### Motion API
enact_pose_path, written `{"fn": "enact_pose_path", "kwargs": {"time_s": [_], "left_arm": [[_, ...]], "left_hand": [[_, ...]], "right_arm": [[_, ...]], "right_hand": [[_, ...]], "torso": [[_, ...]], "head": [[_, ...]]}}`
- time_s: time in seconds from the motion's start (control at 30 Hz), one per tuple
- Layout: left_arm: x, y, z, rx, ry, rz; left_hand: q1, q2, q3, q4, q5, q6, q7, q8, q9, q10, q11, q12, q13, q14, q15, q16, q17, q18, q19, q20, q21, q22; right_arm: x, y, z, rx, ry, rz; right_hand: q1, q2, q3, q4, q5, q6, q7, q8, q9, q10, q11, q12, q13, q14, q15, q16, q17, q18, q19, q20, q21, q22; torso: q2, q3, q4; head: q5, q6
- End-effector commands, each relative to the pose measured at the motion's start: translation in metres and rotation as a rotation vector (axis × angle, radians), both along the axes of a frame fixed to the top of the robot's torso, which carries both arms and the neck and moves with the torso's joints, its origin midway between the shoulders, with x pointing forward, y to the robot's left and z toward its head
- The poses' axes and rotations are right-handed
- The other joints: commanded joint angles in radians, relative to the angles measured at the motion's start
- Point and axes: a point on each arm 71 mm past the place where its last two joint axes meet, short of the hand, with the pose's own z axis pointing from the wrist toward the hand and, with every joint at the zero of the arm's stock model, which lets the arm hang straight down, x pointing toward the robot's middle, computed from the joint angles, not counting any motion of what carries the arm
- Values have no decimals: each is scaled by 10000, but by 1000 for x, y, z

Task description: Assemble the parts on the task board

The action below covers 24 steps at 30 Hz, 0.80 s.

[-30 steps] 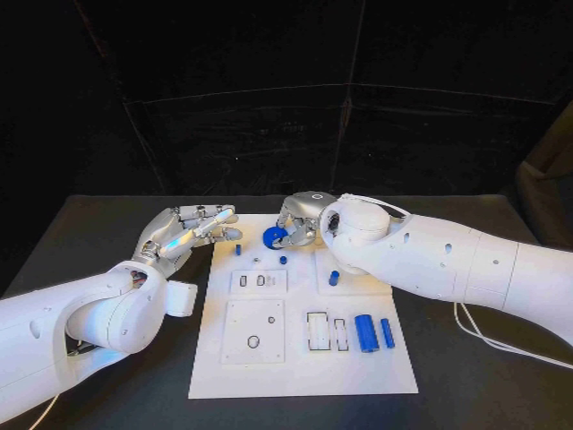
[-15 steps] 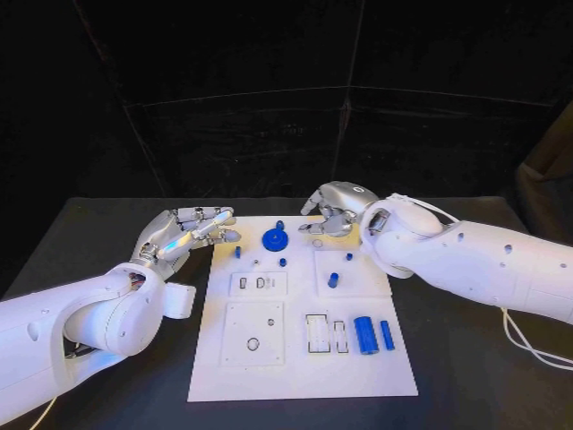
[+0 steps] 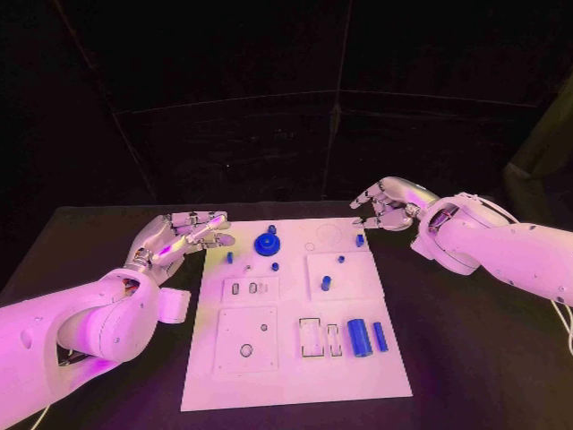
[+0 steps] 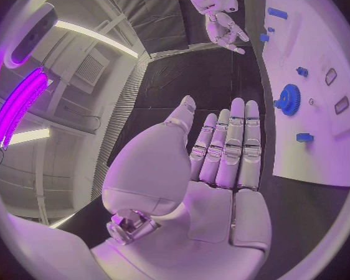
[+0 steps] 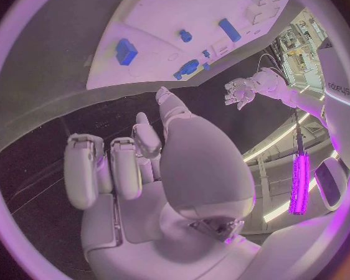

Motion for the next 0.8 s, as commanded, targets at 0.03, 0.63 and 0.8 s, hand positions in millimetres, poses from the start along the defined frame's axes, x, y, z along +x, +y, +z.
{"fn": "enact_pose_path", "kwargs": {"time_s": [0.03, 0.63, 0.8], "left_arm": [[0, -2, 1, -78, -109, -183], [3, -1, 0, -36, -102, -118], [3, -1, 0, -35, -97, -122]], "left_hand": [[12, 61, 16, -67, -49, 40, -26, -21, 1, 35, -61, -28, 2, -8, -11, -39, 12, 142, 14, 53, -48, -17], [16, 65, 18, -78, -49, 46, -28, -22, 1, 45, -64, -27, 2, -2, -14, -43, 17, 143, 18, 51, -48, -19], [17, 65, 17, -82, -50, 45, -27, -24, 0, 45, -63, -29, 1, -2, -15, -45, 19, 142, 19, 51, -48, -19]], "right_arm": [[-1, -3, -5, 295, 295, 423], [-2, -18, -38, 77, 1117, 125], [0, -20, -40, 38, 1210, 51]], "right_hand": [[110, -4, -13, -71, -67, -52, -12, -53, -16, -91, -1, -83, -21, 645, -55, -51, 743, -78, -98, -13, -58, 1040], [-16, 19, -152, -22, -95, -171, 34, -60, -22, -116, 42, -132, -57, 650, -25, -52, 763, -70, -128, 4, -83, 1000], [-31, 26, -164, -14, -91, -179, 36, -60, -22, -114, 44, -129, -54, 651, -23, -52, 765, -70, -126, 6, -82, 1002]], "torso": [[18, 12, 2], [-7, -56, 40], [-6, -53, 42]], "head": [[-35, -21], [-120, -108], [-127, -114]]}}
